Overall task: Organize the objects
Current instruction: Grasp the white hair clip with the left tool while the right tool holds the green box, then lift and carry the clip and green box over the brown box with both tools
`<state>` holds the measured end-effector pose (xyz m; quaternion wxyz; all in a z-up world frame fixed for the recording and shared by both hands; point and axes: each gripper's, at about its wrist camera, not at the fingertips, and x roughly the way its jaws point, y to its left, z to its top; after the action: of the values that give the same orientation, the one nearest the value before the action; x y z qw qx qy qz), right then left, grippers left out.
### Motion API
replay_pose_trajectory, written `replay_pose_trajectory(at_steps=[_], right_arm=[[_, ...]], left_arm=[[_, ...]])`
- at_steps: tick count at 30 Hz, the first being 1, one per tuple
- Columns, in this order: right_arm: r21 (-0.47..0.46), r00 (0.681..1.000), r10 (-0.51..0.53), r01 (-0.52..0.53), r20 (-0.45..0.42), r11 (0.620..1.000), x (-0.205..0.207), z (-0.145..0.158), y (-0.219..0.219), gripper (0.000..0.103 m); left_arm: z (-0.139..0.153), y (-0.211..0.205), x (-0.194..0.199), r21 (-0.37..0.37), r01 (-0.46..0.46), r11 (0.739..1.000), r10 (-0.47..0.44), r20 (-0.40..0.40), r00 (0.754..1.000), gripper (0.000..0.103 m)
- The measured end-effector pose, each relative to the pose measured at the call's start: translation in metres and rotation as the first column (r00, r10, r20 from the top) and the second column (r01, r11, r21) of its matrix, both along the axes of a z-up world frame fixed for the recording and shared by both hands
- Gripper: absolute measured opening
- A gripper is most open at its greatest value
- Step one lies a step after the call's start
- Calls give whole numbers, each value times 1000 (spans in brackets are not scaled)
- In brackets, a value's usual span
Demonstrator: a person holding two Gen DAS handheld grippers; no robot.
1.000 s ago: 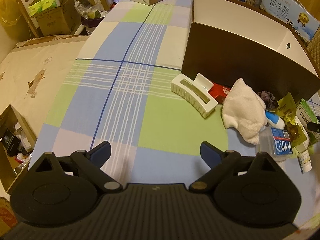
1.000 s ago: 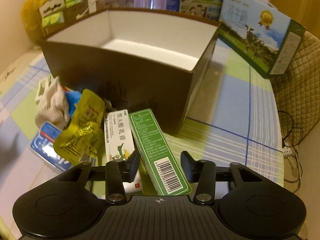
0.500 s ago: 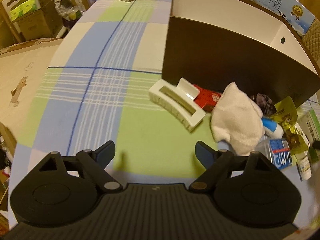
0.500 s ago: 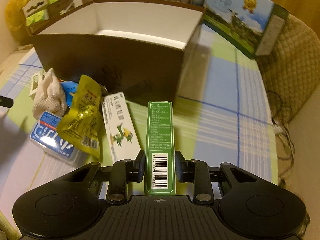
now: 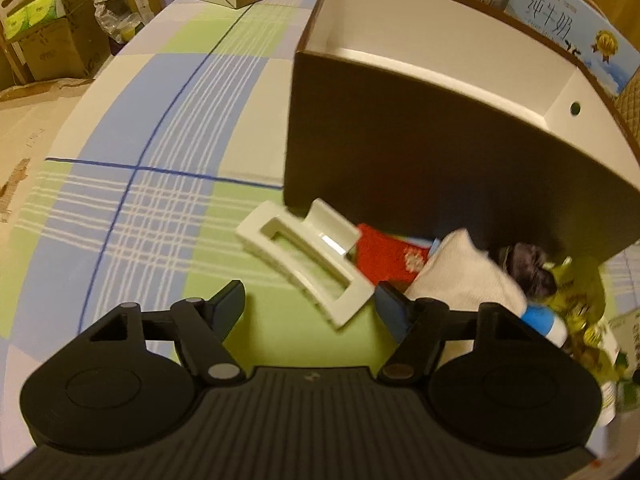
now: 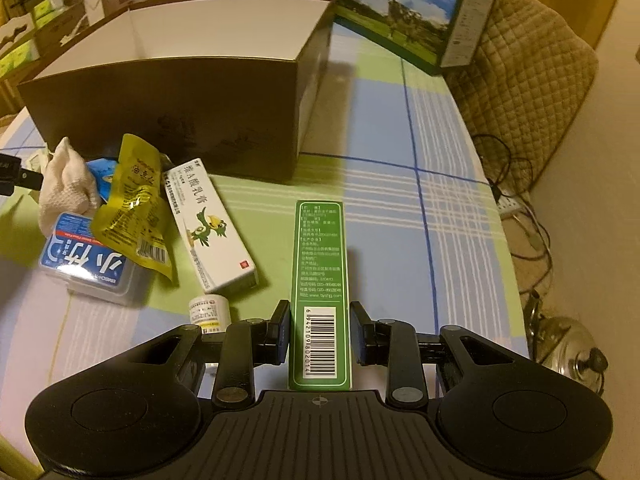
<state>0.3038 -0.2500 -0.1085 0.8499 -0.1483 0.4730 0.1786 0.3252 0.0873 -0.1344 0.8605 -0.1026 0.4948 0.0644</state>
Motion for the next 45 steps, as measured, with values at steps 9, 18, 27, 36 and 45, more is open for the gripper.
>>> replay_pose_trajectory(at_steps=[9, 18, 27, 36, 45], right_arm=[[13, 999, -38, 38, 0, 999, -4, -1, -3, 27], [11, 998, -57, 57, -3, 998, -3, 0, -1, 27], [52, 993, -114, 115, -20, 992, 1, 1, -6, 28], [102, 987, -157, 159, -27, 982, 1, 3, -12, 28], [108, 994, -100, 103, -36, 989, 5, 3, -14, 28]], left_arm=[[-9, 11, 7, -60, 13, 998, -14, -18, 1000, 44], [-5, 49, -26, 5, 65, 998, -64, -32, 997, 27], [6, 42, -4, 92, 222, 971, -225, 27, 974, 53], [-15, 35, 31, 92, 271, 958, -270, -17, 963, 35], [-10, 33, 1, 80, 224, 971, -223, -23, 975, 35]])
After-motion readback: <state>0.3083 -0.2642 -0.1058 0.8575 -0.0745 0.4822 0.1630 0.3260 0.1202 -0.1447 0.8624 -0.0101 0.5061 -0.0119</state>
